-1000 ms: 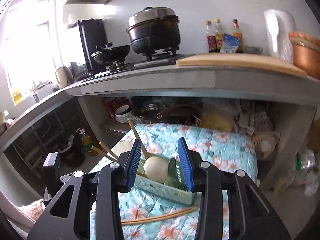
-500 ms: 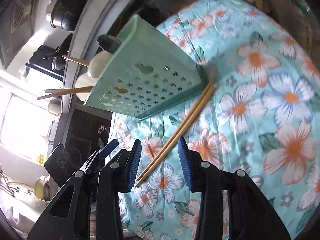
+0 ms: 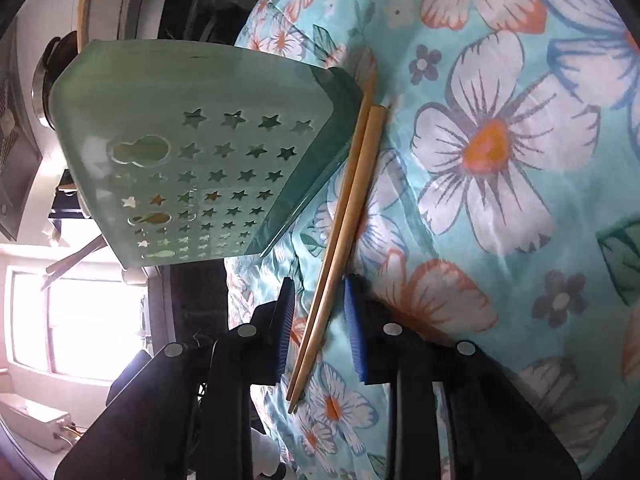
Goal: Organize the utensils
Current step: 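Move both grippers down to the chopstick bundle and close the right gripper on chopsticks, then pull one chopstick out with the right gripper while the left gripper grasps another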
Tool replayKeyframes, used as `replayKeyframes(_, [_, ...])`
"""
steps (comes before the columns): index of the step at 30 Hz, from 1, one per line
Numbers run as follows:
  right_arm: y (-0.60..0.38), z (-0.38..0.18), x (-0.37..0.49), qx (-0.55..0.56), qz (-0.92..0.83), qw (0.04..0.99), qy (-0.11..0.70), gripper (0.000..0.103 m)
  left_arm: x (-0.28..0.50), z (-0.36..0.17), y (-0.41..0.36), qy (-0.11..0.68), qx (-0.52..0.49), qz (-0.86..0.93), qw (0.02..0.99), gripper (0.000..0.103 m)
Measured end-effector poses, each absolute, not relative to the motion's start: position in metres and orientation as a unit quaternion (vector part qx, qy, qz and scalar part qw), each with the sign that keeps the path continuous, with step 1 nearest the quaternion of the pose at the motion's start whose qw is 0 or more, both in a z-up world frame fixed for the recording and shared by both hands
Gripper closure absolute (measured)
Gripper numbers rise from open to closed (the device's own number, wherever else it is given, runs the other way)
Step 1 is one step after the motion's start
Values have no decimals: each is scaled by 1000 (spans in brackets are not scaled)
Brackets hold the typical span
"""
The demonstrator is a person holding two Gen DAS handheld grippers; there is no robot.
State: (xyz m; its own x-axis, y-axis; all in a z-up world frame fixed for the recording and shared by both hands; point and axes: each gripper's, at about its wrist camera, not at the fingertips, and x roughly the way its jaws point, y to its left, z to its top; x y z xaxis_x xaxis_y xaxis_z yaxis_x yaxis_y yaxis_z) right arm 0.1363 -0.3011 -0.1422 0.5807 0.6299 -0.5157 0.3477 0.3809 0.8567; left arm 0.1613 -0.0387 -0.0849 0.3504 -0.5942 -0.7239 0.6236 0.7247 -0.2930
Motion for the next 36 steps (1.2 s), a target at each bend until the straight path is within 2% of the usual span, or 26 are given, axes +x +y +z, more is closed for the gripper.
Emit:
replayKeyframes(5, [-300, -144, 141, 547, 94, 701, 447, 90, 165, -91, -36, 441, 5, -372, 817, 77])
replayKeyframes(10, [-303, -143, 140, 544, 89, 705, 446, 93, 167, -93, -34, 444, 1, -373, 815, 77])
replayKeyframes(21, [-315, -127, 107, 512, 60, 722, 462, 92, 163, -90, -36, 450, 0, -390, 804, 77])
replayKeyframes(33, [-330, -115, 95, 439, -2, 769, 465, 92, 152, -99, -77, 454, 79, -399, 792, 78])
replayKeyframes(35, [-329, -113, 95, 433, -2, 773, 464, 92, 146, -99, -84, 452, 92, -404, 790, 93])
replayKeyframes(36, [-329, -113, 94, 430, -2, 774, 464, 92, 144, -99, -87, 453, 95, -407, 788, 94])
